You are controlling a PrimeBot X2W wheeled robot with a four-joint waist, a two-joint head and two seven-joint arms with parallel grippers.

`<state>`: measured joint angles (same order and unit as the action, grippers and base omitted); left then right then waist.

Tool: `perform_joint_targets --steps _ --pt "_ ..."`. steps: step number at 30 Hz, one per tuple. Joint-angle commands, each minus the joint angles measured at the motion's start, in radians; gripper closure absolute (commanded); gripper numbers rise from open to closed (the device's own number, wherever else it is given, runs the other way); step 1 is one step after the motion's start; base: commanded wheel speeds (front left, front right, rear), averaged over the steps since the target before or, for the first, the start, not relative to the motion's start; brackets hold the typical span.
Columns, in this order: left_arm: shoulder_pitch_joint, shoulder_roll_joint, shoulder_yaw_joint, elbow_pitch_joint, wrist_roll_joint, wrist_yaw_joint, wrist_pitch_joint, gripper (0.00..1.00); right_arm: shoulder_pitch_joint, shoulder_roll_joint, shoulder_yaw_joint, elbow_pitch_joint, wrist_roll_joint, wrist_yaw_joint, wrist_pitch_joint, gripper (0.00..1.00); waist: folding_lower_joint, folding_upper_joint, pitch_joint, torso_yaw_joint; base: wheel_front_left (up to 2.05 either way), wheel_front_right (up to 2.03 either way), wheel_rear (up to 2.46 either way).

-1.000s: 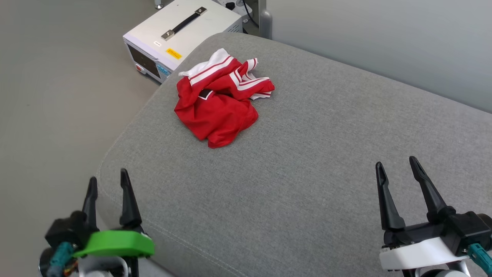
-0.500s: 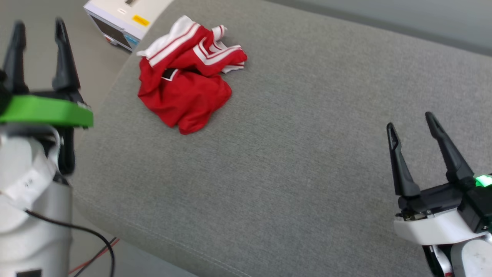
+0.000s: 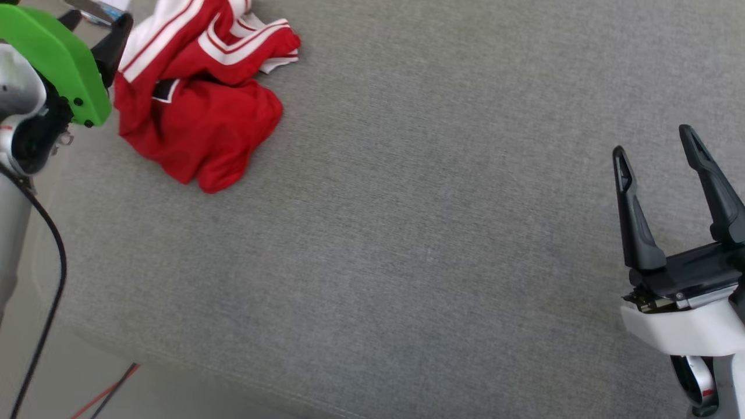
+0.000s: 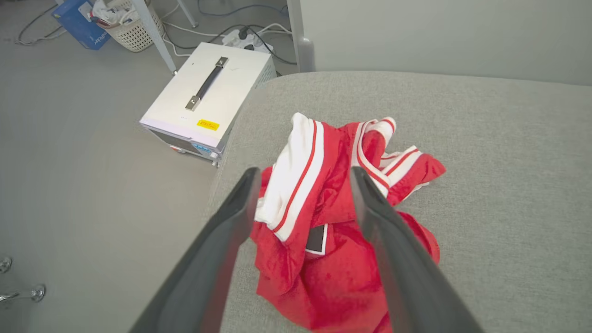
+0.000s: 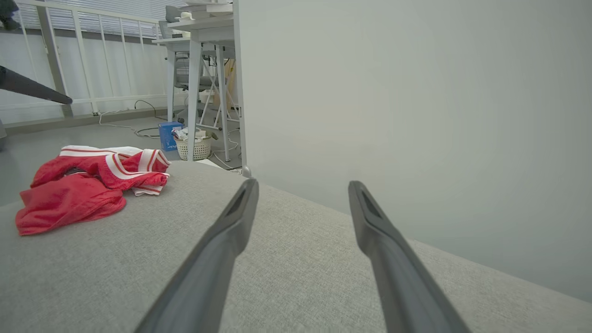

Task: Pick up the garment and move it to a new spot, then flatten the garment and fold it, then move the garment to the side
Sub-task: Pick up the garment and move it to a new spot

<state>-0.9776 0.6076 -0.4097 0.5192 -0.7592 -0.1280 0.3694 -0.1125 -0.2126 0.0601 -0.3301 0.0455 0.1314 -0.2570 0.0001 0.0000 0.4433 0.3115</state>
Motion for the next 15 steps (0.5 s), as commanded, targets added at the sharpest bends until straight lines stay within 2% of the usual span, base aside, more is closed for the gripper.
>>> perform_joint_targets --steps 1,6,11,15 --pt "-0.031 0.019 -0.027 0.012 -0.034 -0.003 0.057 0.0 -0.022 -0.006 -0.004 -0.008 0.002 -0.001 -0.005 0.0 -0.0001 0.0 0.05 -0.046 0.0 0.0 0.0" --pt "-0.063 0.05 -0.129 0.076 -0.1 -0.003 0.265 0.0 -0.03 -0.011 -0.024 -0.009 0.01 -0.001 -0.005 0.0 -0.0001 0.0 0.092 -0.07 0.0 0.0 0.0" --pt "-0.072 0.03 -0.187 0.153 -0.113 -0.003 0.349 0.0 -0.038 -0.02 -0.032 -0.012 0.019 -0.001 -0.005 0.0 -0.0001 0.0 0.132 -0.089 0.0 0.0 0.0" --pt "-0.058 -0.019 -0.225 0.237 -0.116 -0.002 0.389 0.0 -0.047 -0.022 -0.037 -0.012 0.026 -0.001 -0.005 0.0 -0.0001 0.0 0.155 -0.1 0.0 0.0 0.0"
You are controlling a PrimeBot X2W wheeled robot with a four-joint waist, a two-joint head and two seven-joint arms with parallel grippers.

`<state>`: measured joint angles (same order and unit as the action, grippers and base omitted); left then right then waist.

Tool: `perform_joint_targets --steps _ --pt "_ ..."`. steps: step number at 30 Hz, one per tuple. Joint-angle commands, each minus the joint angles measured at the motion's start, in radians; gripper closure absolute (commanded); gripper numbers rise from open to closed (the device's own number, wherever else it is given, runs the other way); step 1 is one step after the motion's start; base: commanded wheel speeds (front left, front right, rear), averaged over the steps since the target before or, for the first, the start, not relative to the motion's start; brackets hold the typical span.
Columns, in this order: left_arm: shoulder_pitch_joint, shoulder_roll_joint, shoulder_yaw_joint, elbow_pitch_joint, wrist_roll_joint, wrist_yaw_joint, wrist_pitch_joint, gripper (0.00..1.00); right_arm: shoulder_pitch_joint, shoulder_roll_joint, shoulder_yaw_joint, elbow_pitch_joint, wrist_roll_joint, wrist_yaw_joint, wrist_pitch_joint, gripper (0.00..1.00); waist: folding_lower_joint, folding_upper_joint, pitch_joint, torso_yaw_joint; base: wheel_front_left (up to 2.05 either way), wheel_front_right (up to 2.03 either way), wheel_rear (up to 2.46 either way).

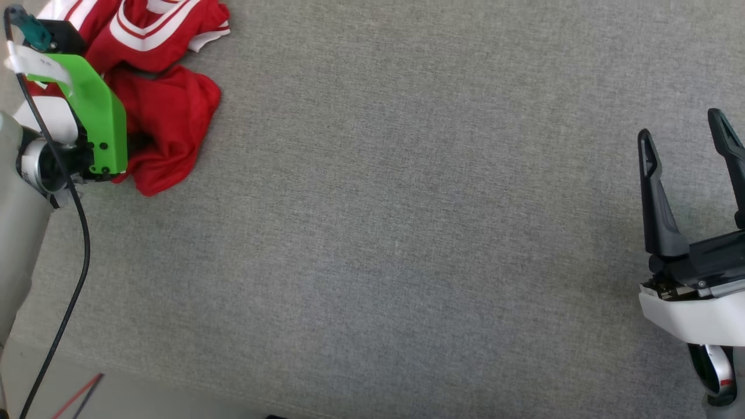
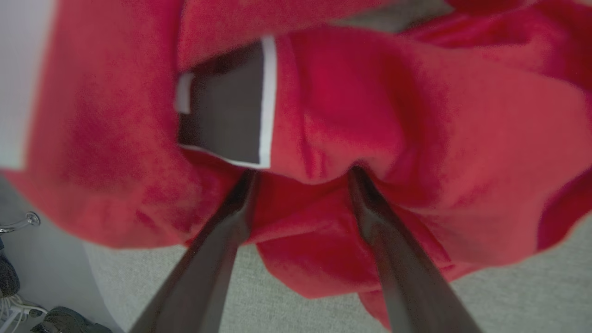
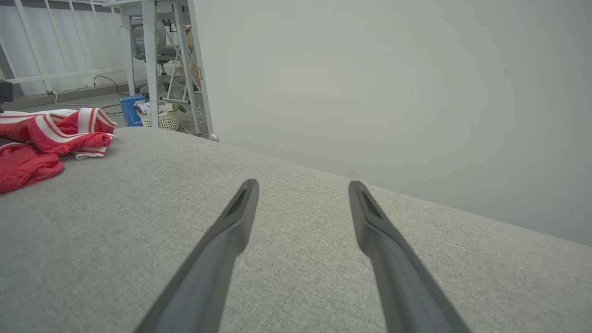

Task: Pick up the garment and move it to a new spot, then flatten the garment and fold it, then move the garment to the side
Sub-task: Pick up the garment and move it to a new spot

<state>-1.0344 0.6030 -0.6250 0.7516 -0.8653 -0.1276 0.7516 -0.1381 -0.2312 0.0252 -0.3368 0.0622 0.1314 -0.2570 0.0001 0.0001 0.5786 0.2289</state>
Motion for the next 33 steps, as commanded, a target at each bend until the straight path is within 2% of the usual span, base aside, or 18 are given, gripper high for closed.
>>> perform_joint_targets --steps 1,7,8,14,17,23,30,33 --pt "0.003 -0.028 -0.021 0.027 -0.007 -0.003 0.017 0.0 -0.023 -0.002 -0.005 -0.004 0.012 -0.001 -0.005 0.0 -0.0001 -0.0001 0.025 -0.019 0.0 0.0 0.0" --pt "0.023 -0.077 -0.068 0.102 -0.009 -0.003 0.025 0.0 -0.023 0.006 -0.006 0.003 0.019 -0.001 -0.005 0.0 -0.0001 -0.0001 0.029 -0.025 0.0 0.0 0.0" --pt "0.025 -0.077 -0.075 0.105 -0.01 -0.003 0.017 1.0 -0.021 0.007 -0.006 0.005 0.02 -0.001 -0.005 0.0 -0.0001 -0.0001 0.024 -0.024 0.0 0.0 0.0" --pt "-0.007 -0.016 -0.119 0.051 0.016 -0.003 -0.125 1.0 -0.002 0.028 -0.011 0.019 0.03 -0.001 -0.005 0.0 -0.0001 -0.0001 -0.051 -0.012 0.0 0.0 0.0" --pt "-0.029 0.017 -0.137 -0.011 0.006 -0.003 -0.203 1.0 0.014 0.046 -0.02 0.029 0.038 -0.001 -0.005 0.0 -0.0001 -0.0001 -0.112 -0.004 0.0 0.0 0.0" --pt "-0.074 0.066 -0.215 -0.17 0.005 -0.003 -0.291 1.0 0.045 0.084 -0.032 0.045 0.046 -0.001 -0.005 0.0 -0.0001 -0.0001 -0.222 0.0 0.0 0.0 0.0" --pt "-0.128 0.053 -0.33 -0.367 -0.001 -0.003 -0.328 1.0 0.069 0.116 -0.055 0.048 0.047 -0.001 -0.005 0.0 -0.0001 -0.0001 -0.298 -0.047 0.0 0.0 0.0" --pt "-0.157 0.02 -0.384 -0.431 0.007 -0.003 -0.342 1.0 0.073 0.127 -0.067 0.046 0.046 -0.001 -0.005 0.0 -0.0001 -0.0001 -0.313 -0.085 0.0 0.0 0.0"
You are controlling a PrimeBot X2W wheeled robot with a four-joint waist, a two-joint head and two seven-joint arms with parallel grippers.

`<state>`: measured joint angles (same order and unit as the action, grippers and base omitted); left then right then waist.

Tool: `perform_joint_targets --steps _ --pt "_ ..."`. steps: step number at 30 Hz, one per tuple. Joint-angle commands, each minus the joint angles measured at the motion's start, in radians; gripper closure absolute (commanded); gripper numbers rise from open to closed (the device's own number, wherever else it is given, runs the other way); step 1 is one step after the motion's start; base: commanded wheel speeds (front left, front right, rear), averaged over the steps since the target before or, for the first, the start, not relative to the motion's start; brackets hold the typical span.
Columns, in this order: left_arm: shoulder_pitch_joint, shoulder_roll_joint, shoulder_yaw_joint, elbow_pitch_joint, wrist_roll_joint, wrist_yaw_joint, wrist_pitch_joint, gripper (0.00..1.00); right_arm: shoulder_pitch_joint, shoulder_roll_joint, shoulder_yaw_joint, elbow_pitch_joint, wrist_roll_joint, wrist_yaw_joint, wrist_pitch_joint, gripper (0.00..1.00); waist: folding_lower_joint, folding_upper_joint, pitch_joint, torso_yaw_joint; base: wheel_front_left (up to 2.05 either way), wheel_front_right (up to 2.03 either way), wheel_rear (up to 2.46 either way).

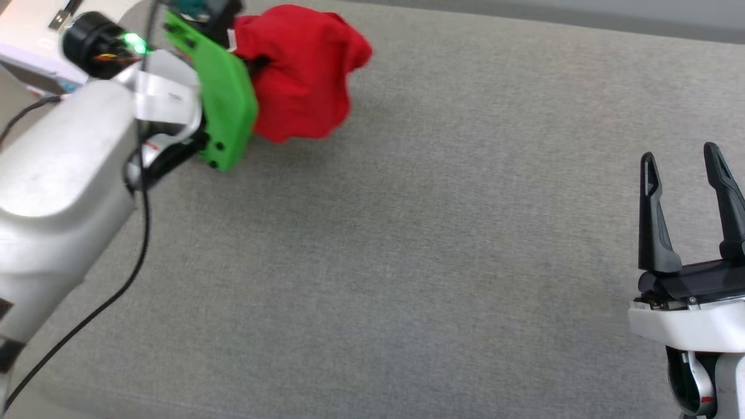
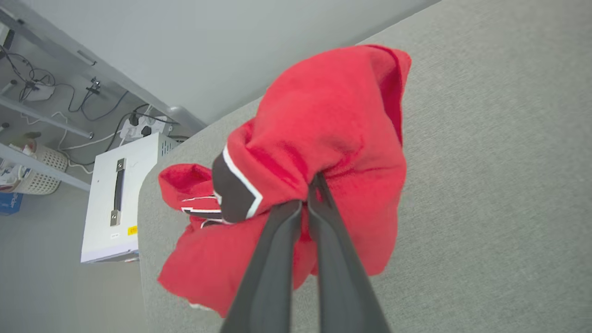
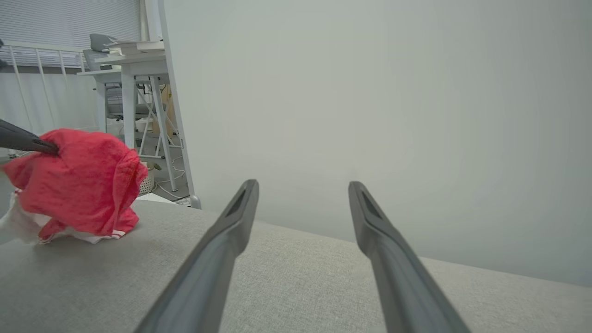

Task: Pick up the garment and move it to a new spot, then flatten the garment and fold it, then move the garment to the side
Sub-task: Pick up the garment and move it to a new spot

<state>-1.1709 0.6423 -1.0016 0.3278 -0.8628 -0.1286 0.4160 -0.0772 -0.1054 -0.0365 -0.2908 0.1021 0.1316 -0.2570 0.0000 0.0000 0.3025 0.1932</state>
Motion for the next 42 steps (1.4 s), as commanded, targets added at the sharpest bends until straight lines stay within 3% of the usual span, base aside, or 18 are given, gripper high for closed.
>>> perform_joint_targets --steps 1,2,3,11,16,19,27,35,36,37,42 --pt "-0.032 -0.035 -0.032 -0.026 0.011 -0.002 -0.01 1.0 0.012 0.004 -0.009 0.0 0.006 -0.001 -0.005 0.0 0.0 0.0 -0.039 -0.064 0.0 0.0 0.0" --pt "-0.041 -0.049 -0.049 -0.04 0.015 -0.002 -0.017 1.0 0.01 0.007 -0.011 -0.001 0.007 -0.001 -0.005 0.0 0.0 0.0 -0.039 -0.079 0.0 0.0 0.0" --pt "-0.07 -0.109 -0.108 -0.076 0.015 -0.002 -0.045 1.0 0.004 0.016 -0.021 -0.005 0.006 -0.001 -0.005 0.0 0.0 0.0 -0.036 -0.124 0.0 0.0 0.0" --pt "-0.151 -0.326 -0.242 -0.085 0.009 -0.002 -0.144 1.0 -0.003 0.038 -0.059 -0.015 -0.001 -0.001 -0.005 0.0 0.0 0.0 -0.001 -0.224 0.0 0.0 0.0" --pt "-0.141 -0.459 -0.275 -0.077 0.012 -0.002 -0.191 1.0 -0.012 0.048 -0.112 -0.031 -0.01 -0.001 -0.005 0.0 0.0 0.0 0.026 -0.262 0.0 0.0 0.0" --pt "-0.07 -0.515 -0.278 -0.061 0.048 -0.002 -0.161 1.0 -0.022 0.052 -0.137 -0.043 -0.014 -0.001 -0.005 0.0 0.0 0.0 0.046 -0.278 0.0 0.0 0.0" --pt "0.217 -0.558 -0.278 -0.031 0.187 -0.002 -0.027 1.0 -0.051 0.055 -0.145 -0.044 -0.002 -0.001 -0.005 0.0 0.0 0.0 0.097 -0.295 0.0 0.0 0.0" --pt "0.357 -0.573 -0.279 -0.032 0.21 -0.002 0.021 1.0 -0.065 0.055 -0.131 -0.032 0.0 -0.001 -0.005 0.0 0.0 0.0 0.108 -0.296 0.0 0.0 0.0" --pt "0.354 -0.575 -0.279 -0.026 0.211 -0.002 -0.001 0.58 -0.062 0.055 -0.132 -0.03 -0.001 -0.001 -0.005 0.0 0.0 0.0 0.101 -0.292 0.0 0.0 0.0" --pt "0.346 -0.576 -0.279 -0.021 0.217 -0.002 -0.029 0.0 -0.06 0.055 -0.132 -0.028 -0.002 -0.001 -0.005 0.0 0.0 0.0 0.094 -0.289 0.0 0.0 0.0" --pt "0.285 -0.584 -0.279 0.023 0.229 -0.002 -0.28 0.0 -0.03 0.055 -0.134 -0.016 -0.004 -0.001 -0.005 0.0 0.0 0.0 0.031 -0.254 0.0 0.0 0.0"
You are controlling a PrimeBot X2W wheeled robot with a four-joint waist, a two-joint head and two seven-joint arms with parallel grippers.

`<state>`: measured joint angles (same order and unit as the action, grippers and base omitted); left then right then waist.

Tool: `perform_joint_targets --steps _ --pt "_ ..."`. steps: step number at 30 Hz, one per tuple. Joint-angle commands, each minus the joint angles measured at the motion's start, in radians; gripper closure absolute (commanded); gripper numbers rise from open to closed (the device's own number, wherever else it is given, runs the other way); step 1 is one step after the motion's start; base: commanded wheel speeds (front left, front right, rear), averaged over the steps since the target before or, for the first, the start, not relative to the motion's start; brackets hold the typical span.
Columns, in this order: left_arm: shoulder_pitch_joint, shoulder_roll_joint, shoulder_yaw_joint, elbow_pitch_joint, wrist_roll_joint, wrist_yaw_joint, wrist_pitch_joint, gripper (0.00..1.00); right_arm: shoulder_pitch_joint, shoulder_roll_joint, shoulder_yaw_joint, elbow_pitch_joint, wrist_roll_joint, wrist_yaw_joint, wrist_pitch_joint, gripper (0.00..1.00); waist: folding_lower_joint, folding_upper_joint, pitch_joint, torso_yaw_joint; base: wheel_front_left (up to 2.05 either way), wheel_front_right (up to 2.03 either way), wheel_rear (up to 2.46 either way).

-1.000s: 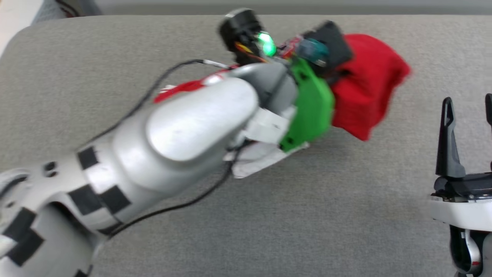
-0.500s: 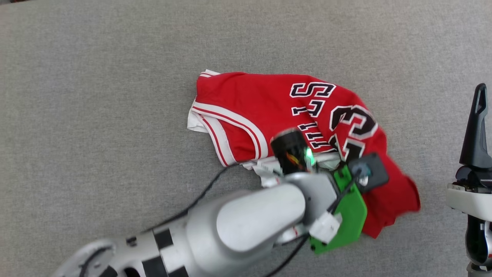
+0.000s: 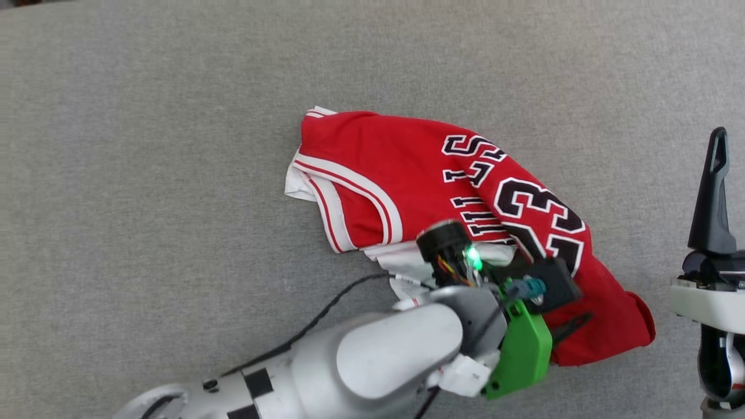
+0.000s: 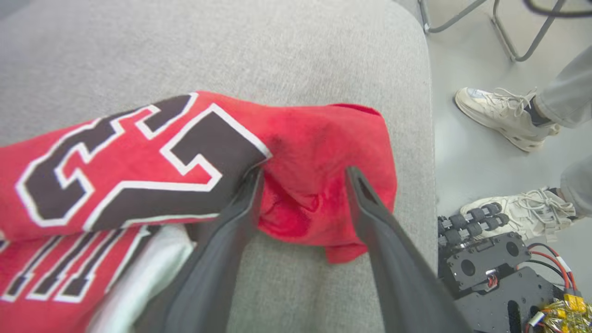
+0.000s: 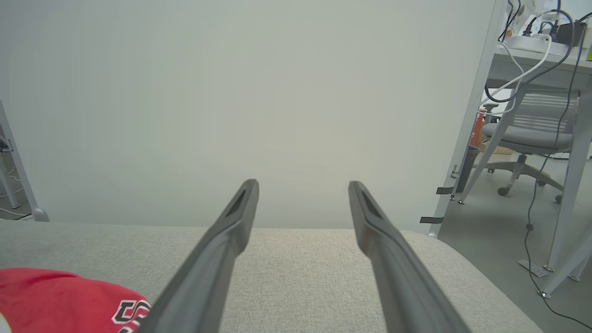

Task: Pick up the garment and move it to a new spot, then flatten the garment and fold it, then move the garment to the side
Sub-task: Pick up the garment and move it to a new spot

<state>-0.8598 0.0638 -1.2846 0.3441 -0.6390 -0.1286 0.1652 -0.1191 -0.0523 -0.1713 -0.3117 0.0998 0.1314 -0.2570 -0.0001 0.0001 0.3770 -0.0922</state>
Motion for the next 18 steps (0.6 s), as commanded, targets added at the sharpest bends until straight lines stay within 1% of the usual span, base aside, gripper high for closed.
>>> perform_joint_targets --steps 1,3,4,5,6,8,11,12,18 --pt "-0.041 -0.007 0.005 0.02 0.0 -0.002 -0.086 0.0 0.02 0.002 0.002 0.007 -0.003 -0.001 -0.005 0.0 0.0001 -0.0001 -0.058 0.04 0.0 0.0 0.0" --pt "-0.061 -0.009 0.031 0.054 -0.004 -0.002 -0.207 0.0 0.039 0.002 0.007 0.011 -0.004 -0.001 -0.005 0.0 0.0001 -0.0001 -0.091 0.056 0.0 0.0 0.0" --pt "-0.066 -0.01 0.052 0.073 0.002 0.007 -0.265 0.0 0.051 0.002 0.012 0.016 -0.003 -0.001 -0.005 0.0 0.0001 -0.0001 -0.111 0.065 0.0 0.0 0.0" --pt "-0.07 -0.01 0.067 0.087 0.012 0.025 -0.308 0.0 0.06 0.002 0.017 0.02 0.0 -0.001 -0.005 0.0 0.0001 -0.0001 -0.124 0.07 0.0 0.0 0.0" --pt "-0.071 -0.01 0.086 0.105 0.027 0.053 -0.354 0.0 0.069 0.002 0.022 0.026 0.001 -0.001 -0.005 0.0 0.0001 -0.0001 -0.143 0.078 0.0 0.0 0.0" --pt "-0.061 0.0 0.124 0.127 0.041 0.103 -0.397 0.0 0.088 0.002 0.033 0.037 0.005 -0.001 -0.005 0.0 0.0001 -0.0001 -0.172 0.089 0.0 0.0 0.0" --pt "-0.029 0.038 0.194 0.128 0.056 0.173 -0.422 0.0 0.11 0.002 0.042 0.045 0.007 -0.001 -0.005 0.0 0.0001 -0.0001 -0.209 0.107 0.0 0.0 0.0" --pt "-0.011 0.056 0.228 0.118 0.062 0.202 -0.425 0.0 0.119 0.002 0.044 0.05 0.009 -0.001 -0.005 0.0 0.0001 -0.0001 -0.223 0.114 0.0 0.0 0.0" --pt "0.162 0.167 0.424 -0.011 0.13 0.319 -0.427 0.0 0.157 0.002 0.068 0.063 0.008 -0.001 -0.005 0.0 0.0001 -0.0001 -0.279 0.141 0.0 0.0 0.0"
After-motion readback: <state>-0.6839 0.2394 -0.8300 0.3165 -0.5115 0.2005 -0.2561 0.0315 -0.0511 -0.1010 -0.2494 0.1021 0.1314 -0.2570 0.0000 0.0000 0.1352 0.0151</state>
